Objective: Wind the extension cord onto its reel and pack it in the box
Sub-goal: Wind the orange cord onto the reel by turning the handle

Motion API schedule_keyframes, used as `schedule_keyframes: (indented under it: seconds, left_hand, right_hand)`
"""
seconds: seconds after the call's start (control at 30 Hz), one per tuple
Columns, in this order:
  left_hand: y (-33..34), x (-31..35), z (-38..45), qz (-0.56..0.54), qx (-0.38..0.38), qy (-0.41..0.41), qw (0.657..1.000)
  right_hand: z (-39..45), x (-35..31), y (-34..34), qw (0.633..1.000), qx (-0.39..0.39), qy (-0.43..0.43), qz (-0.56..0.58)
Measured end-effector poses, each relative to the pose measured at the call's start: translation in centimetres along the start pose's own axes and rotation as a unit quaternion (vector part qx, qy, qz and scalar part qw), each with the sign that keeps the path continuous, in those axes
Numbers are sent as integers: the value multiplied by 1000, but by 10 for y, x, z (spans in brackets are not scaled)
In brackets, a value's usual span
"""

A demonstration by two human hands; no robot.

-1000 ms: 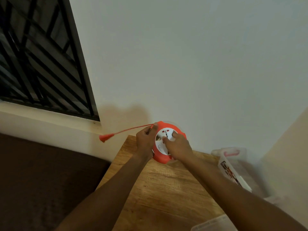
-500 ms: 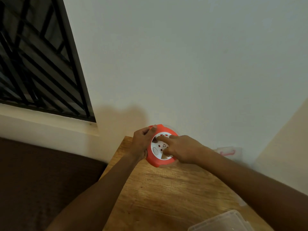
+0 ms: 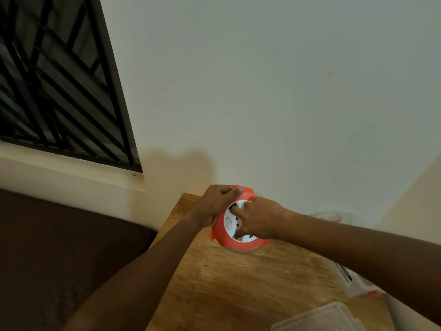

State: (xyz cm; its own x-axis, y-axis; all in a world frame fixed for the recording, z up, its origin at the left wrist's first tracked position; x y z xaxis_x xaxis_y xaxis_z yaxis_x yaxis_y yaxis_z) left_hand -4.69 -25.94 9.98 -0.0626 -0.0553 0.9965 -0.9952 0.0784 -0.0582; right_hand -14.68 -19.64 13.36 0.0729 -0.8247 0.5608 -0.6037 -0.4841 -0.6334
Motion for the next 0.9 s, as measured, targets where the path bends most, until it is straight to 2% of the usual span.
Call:
schedule_keyframes:
  seconds: [0.17,0.3,0.37,0.47,0.57,0.63,0.77,0.9]
  left_hand:
    - [-1,-3,-2,-8,0,-6,1000]
    - [-11,-4,-2,-100,59,-11,993]
    - [-15,1,-2,-153,104,4,983]
    - [-18,10,-4,-187,163,32,968]
    - [-18,11,-5,-146,195,43,969]
    - [-18,9,-6,-136,201,43,969]
    - [-21,4,-8,-108,195,34,974]
    - [-26,-9,-11,-145,194,15,970]
  right_hand:
    - [4,3,-2,999,40,-12,-22]
    - [0,32,1,981,114,120,98]
    - [-2,45,5,949,146,215,181]
    - [-10,60,7,862,211,350,300]
    - [-6,60,14,783,228,400,418]
    - [-1,58,21,753,208,410,470]
    - [9,48,32,757,157,401,491]
    - [7,48,33,795,153,372,455]
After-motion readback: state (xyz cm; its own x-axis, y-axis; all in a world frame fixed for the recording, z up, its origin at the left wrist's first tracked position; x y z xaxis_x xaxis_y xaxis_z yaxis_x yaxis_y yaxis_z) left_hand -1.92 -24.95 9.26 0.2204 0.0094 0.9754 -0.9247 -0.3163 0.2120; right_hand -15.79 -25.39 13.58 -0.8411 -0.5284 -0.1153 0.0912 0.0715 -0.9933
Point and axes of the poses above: each hand's wrist, its own z-axis towards the middle knuckle, its own y-axis out of the palm, x = y × z, the point moved 8 cm from there along z, towards the middle knuckle, and after that the axes turned 5 degrees about -x, right-handed, at the moved point
